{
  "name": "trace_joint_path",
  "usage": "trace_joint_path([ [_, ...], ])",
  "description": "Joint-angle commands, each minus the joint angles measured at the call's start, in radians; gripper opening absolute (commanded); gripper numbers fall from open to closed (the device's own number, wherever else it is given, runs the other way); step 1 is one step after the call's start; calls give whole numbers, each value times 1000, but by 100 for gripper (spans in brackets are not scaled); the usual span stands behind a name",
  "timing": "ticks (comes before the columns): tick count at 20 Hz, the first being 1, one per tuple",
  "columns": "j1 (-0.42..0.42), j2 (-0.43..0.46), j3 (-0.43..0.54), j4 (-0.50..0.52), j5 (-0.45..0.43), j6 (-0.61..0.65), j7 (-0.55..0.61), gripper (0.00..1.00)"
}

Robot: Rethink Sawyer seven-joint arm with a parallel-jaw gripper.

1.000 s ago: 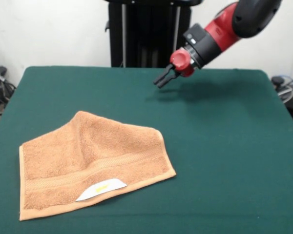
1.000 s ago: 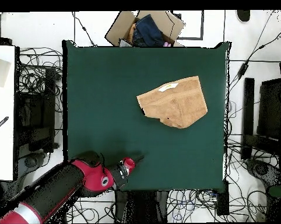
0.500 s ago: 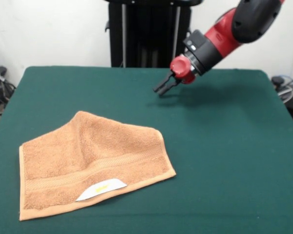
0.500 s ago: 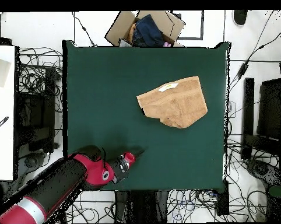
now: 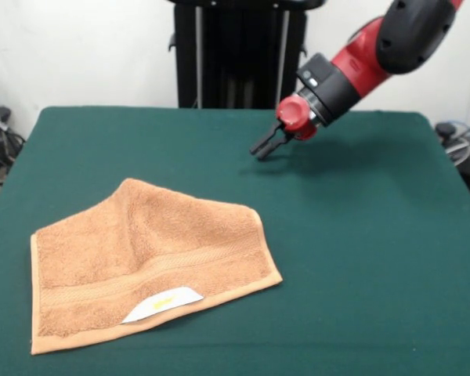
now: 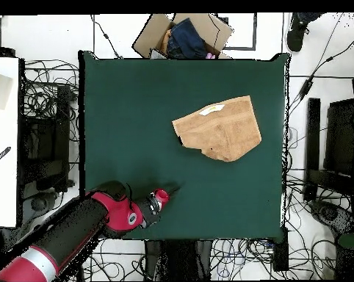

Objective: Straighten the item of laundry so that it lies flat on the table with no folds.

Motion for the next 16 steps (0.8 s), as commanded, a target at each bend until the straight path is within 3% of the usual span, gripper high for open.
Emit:
trace_joint_path([
  [1, -38, 46, 143, -159, 87, -44, 149, 100],
  [16, -80, 38, 176, -209, 64, -13, 79, 100],
])
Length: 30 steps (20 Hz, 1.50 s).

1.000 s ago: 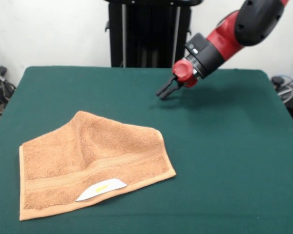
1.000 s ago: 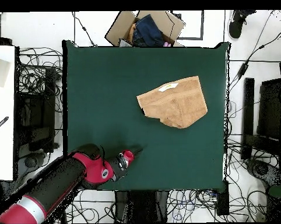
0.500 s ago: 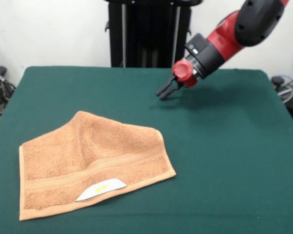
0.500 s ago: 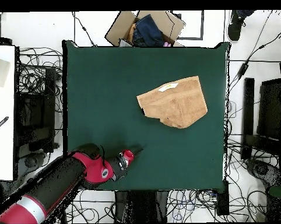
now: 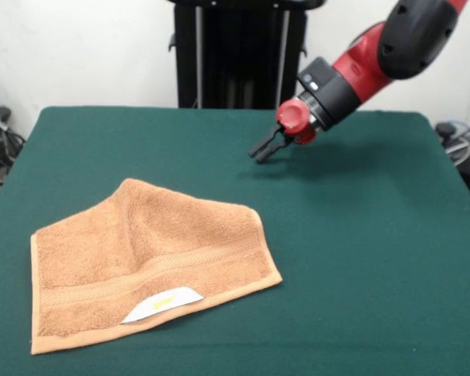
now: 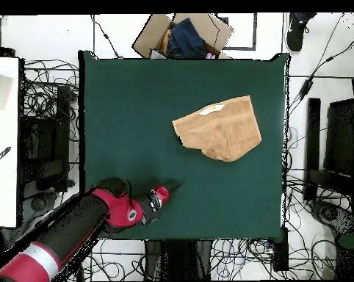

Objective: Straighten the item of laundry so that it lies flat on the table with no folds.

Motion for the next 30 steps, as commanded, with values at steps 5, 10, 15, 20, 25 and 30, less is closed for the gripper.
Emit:
trace_joint_path([
  [5, -86, 15, 194, -188, 53, -25, 40, 100],
  [10, -95, 9, 203, -197, 48, -15, 30, 100],
  [15, -102, 3, 212, -207, 45, 2, 12, 100],
  [20, -103, 1, 216, -213, 46, 12, 16, 100],
  [25, -103, 4, 217, -222, 44, 18, 15, 100],
  [30, -111, 3, 227, -234, 39, 28, 3, 100],
])
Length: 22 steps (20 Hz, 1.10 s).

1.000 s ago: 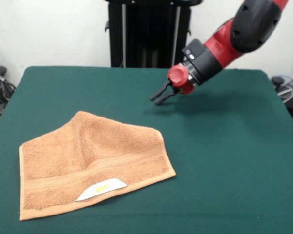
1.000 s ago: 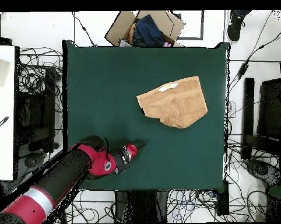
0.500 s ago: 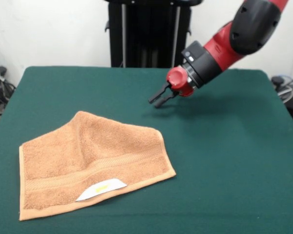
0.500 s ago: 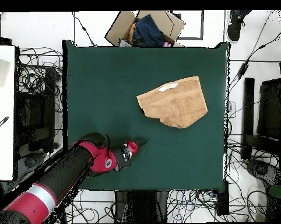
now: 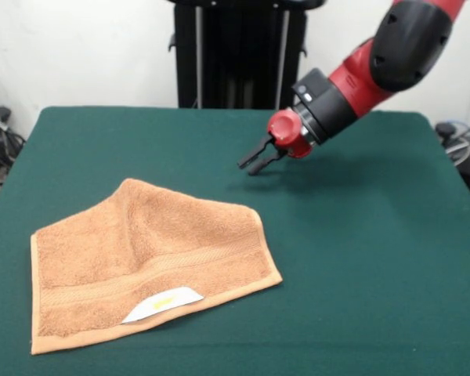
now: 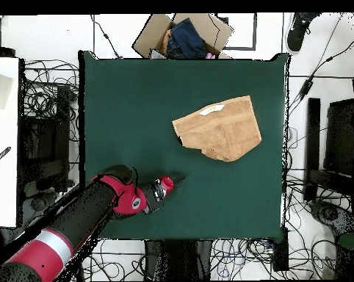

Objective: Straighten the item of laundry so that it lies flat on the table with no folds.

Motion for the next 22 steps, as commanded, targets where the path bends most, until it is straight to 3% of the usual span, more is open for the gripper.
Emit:
trace_joint_path([
  [1, -30, 12, 217, -159, 38, -41, 2, 100],
  [22, -38, -2, 261, -204, 47, 84, -26, 100],
])
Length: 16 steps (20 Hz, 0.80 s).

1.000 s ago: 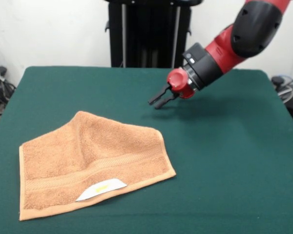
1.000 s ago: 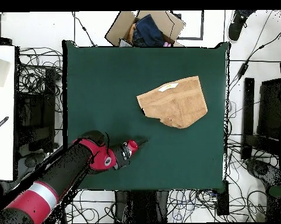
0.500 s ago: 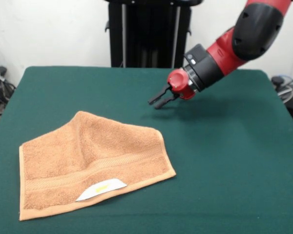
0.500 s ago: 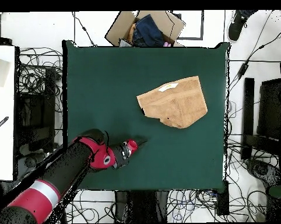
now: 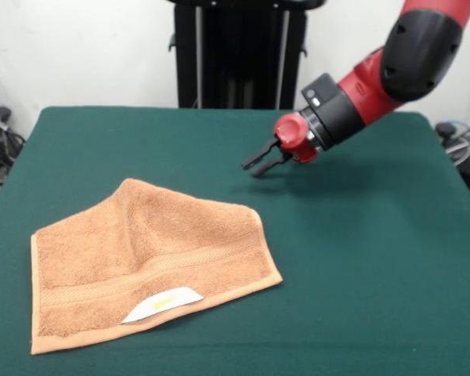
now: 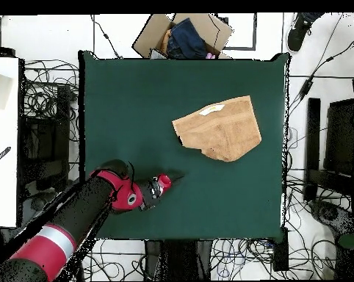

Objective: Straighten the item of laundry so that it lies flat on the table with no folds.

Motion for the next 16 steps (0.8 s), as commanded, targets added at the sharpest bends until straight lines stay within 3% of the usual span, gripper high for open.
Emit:
trace_joint_path([
  [1, -22, 4, 228, -158, 49, -18, -30, 100],
  [16, -39, 2, 256, -199, 53, 58, -52, 100],
])
